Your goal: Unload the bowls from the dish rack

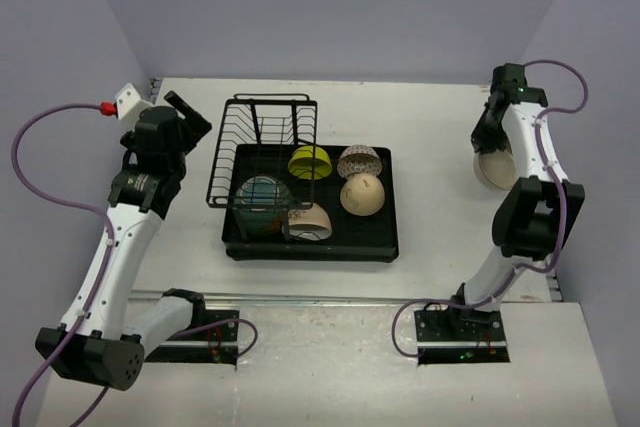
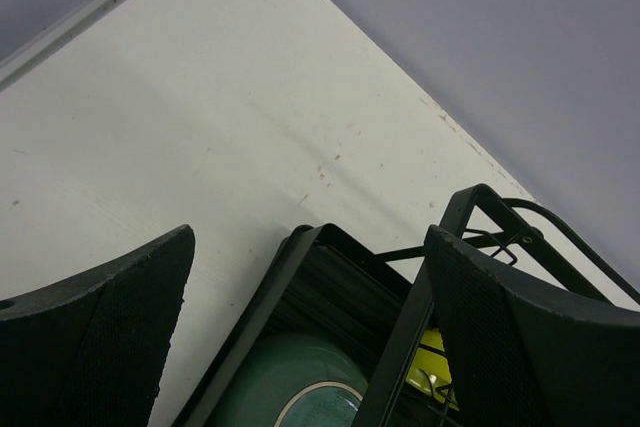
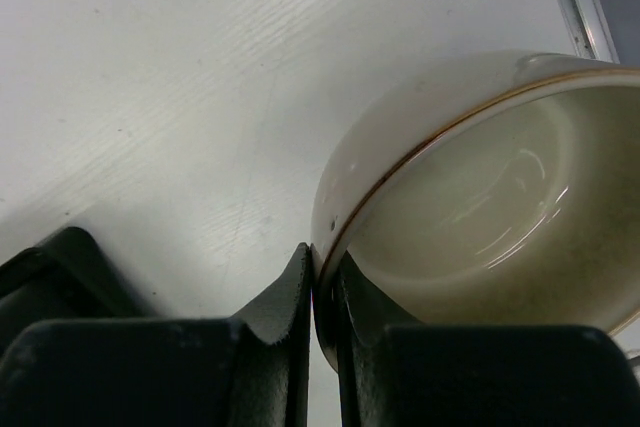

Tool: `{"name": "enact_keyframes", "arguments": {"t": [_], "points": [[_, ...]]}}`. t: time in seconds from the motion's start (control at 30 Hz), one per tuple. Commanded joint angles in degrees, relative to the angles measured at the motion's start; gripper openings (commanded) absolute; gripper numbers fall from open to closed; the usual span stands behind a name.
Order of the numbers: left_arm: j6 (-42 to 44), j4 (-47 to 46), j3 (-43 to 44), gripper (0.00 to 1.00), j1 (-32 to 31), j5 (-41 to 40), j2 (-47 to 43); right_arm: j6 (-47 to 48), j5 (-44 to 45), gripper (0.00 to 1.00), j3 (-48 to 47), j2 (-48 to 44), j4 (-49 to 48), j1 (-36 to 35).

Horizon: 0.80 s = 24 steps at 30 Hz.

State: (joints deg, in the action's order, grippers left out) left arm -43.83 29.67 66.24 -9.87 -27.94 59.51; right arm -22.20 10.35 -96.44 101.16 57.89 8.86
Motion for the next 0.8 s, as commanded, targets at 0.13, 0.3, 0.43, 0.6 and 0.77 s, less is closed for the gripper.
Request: {"name": "enact_keyframes", "arguments": {"t": [0.13, 0.3, 0.43, 0.6, 0.77], "points": [[1.47, -0.49, 0.91, 0.96, 0.38, -2.12, -0.09, 1.89, 5.29, 0.00, -3.74, 7.36, -0.85, 0.19], [0.42, -0.84, -0.58, 0.96, 0.38, -1.32, -0.18, 1.37, 6.52, 0.00, -5.94, 11.42, -0.85, 0.19], [1.03, -0.84, 0.12, 0.96, 0.38, -1.50, 0.08, 1.10, 8.37, 0.00, -7.44, 14.66, -0.32, 0.28], [1.38, -0.84, 0.12, 0.96, 0.38, -1.76, 0.17, 0.66, 9.07, 0.00, -9.02, 17.40, 0.12, 0.72], [1.03, -0.67, -0.41, 0.97, 0.38, -2.03, 0.00, 0.66, 8.64, 0.00, -10.25, 19.59, 0.47, 0.80]]}}
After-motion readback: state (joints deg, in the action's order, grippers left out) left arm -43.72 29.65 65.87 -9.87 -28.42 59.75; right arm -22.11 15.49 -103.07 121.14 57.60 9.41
